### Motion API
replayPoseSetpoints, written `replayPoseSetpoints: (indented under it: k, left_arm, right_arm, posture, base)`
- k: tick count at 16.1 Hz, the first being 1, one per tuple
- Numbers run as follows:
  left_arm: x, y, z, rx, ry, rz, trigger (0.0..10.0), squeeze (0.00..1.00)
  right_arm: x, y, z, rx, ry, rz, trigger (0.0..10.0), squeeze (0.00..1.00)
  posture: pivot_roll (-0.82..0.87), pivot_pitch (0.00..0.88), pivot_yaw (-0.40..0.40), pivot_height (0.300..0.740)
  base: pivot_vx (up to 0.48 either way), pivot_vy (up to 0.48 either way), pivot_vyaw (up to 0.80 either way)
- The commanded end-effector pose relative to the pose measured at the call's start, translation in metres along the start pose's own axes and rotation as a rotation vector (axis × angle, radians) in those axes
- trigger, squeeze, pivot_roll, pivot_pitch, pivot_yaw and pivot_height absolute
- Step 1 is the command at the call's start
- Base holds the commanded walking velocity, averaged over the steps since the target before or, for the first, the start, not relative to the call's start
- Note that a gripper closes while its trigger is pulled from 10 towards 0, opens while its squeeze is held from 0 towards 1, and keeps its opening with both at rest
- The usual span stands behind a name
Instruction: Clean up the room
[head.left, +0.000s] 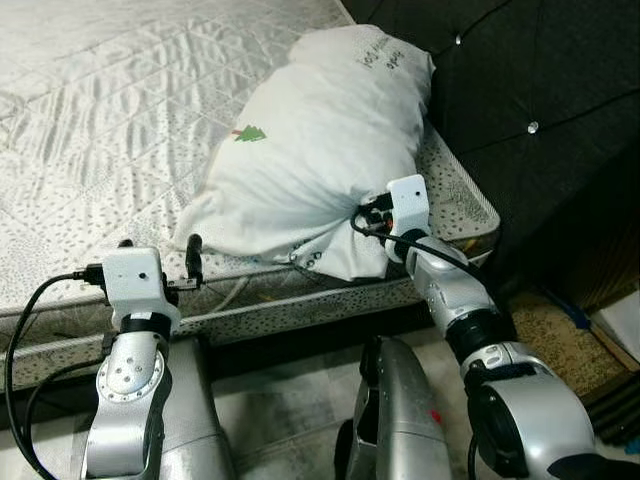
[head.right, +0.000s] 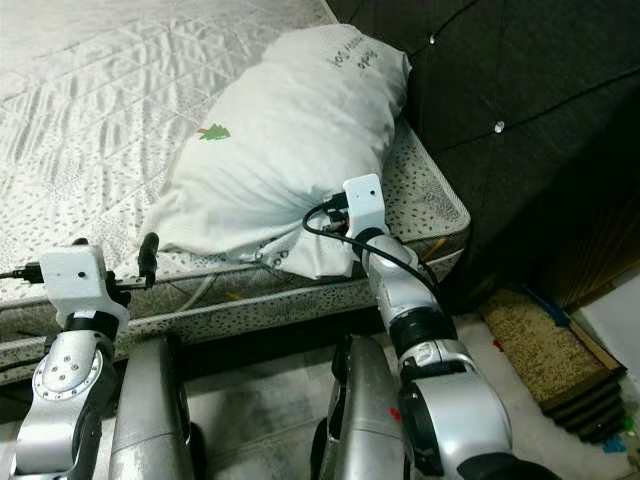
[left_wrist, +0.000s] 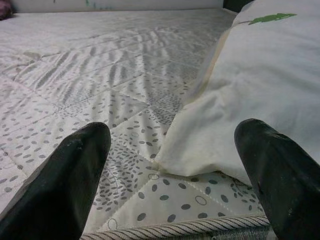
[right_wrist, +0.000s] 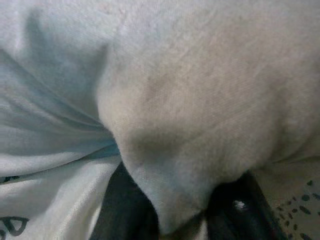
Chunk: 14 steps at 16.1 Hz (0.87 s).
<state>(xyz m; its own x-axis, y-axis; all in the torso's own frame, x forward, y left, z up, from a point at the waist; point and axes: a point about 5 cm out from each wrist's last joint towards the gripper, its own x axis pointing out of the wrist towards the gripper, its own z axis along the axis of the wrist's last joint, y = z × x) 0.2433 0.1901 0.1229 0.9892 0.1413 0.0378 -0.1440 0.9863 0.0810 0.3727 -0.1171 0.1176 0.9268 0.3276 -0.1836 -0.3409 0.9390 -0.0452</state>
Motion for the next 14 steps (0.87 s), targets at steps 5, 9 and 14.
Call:
replayPoseSetpoints:
  k: [5, 9, 14]
  left_arm:
    - [0.002, -0.007, 0.000, -0.017, -0.001, -0.024, 10.0, 0.00]
    - [0.003, -0.008, 0.001, -0.027, -0.012, -0.016, 10.0, 0.00]
    - [0.002, -0.007, 0.003, -0.028, -0.021, 0.010, 10.0, 0.00]
  right_arm:
    - [0.000, -0.022, 0.022, -0.013, -0.085, -0.083, 0.0, 0.00]
    - [0.000, -0.019, 0.020, -0.023, -0.095, -0.060, 0.0, 0.00]
    - [0.008, -0.007, 0.030, -0.083, -0.107, 0.031, 0.0, 0.00]
  posture:
    - [0.06, 0.086, -0.115, 0.499]
    - [0.06, 0.084, -0.114, 0.499]
    - [0.09, 0.093, -0.124, 0.499]
  base:
    - [0.000, -0.349, 0.00]
    - [0.000, 0.000, 0.00]
    - [0.000, 0.000, 0.00]
